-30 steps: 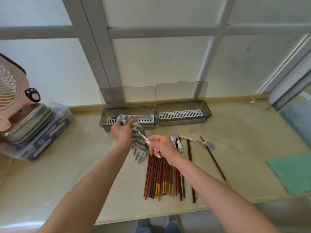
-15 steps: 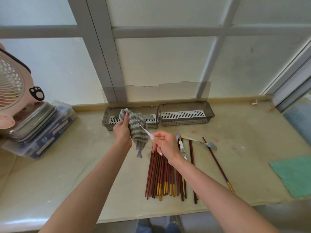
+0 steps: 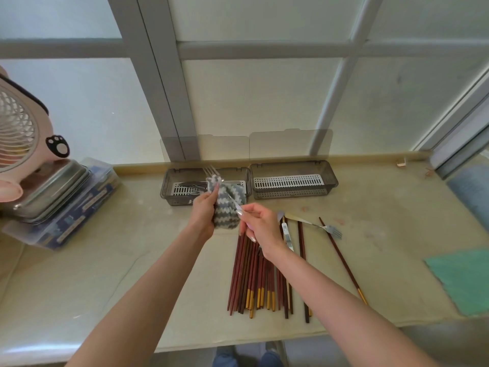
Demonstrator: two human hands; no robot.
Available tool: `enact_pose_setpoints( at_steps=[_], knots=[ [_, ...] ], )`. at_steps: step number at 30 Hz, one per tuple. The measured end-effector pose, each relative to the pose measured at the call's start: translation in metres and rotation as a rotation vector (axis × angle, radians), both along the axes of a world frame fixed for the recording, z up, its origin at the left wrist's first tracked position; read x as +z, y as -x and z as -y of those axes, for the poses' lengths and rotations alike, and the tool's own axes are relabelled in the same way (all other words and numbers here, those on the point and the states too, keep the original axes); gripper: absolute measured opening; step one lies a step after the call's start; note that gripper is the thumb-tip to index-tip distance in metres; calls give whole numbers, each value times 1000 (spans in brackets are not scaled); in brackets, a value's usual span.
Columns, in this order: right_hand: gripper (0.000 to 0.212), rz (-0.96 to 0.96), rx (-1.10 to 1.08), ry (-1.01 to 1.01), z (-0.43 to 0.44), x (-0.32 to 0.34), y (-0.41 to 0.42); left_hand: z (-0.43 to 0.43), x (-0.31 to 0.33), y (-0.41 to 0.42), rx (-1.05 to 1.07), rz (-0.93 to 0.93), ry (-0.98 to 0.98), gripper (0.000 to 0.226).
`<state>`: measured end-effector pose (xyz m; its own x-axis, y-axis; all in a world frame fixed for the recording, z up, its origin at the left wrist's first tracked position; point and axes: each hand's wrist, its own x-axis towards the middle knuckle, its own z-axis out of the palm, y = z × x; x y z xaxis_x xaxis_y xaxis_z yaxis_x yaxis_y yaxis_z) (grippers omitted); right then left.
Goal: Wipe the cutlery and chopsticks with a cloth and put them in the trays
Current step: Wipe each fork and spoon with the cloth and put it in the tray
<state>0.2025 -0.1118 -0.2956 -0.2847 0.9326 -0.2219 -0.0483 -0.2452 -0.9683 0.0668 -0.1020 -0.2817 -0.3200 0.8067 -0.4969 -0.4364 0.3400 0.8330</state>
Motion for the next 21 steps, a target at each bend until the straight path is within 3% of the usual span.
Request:
enact_pose_setpoints(
  at_steps=[4, 8, 11, 17, 21],
  knots=[
    [18, -31, 195, 77, -6, -3, -10, -2, -4, 3, -1, 3, -4, 18],
    [48, -319, 462, 211, -9, -10, -25, -4, -6, 7, 115, 121, 3, 18],
    [50, -331, 375, 198, -6, -16, -23, -4, -7, 4, 100, 170, 0, 21],
    [23, -209, 167, 166, -7, -19, -12, -2, -7, -4, 47, 113, -44, 14],
    [32, -110, 73, 152, -9, -14, -1, 1, -10, -7, -15, 123, -87, 22]
  ],
)
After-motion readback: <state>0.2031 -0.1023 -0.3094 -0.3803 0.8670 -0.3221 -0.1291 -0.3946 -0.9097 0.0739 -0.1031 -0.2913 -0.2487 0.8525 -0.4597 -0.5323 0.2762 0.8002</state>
